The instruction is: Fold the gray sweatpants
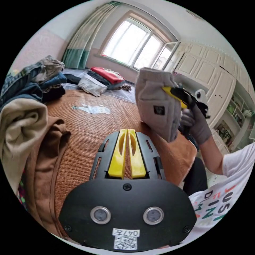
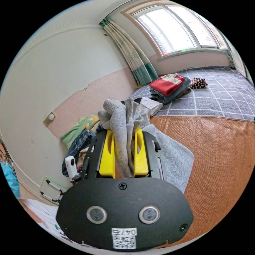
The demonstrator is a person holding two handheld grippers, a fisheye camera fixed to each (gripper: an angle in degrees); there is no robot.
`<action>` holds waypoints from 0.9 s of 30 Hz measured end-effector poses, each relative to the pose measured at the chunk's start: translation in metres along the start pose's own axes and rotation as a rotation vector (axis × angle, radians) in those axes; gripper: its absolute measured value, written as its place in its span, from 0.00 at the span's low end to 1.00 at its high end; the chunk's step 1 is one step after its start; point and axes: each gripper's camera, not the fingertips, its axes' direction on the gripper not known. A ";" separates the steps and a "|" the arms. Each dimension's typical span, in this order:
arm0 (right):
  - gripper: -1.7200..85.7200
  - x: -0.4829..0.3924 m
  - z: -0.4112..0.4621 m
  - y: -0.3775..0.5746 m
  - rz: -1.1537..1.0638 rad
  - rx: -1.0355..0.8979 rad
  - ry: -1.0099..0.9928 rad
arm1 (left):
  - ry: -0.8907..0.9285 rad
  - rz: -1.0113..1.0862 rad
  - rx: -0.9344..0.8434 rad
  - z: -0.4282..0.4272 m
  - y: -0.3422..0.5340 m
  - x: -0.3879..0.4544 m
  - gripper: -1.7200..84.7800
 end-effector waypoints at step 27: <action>0.13 -0.147 0.431 -0.367 -0.410 -0.061 0.064 | 0.563 -0.072 -0.096 0.091 -0.069 -0.141 0.01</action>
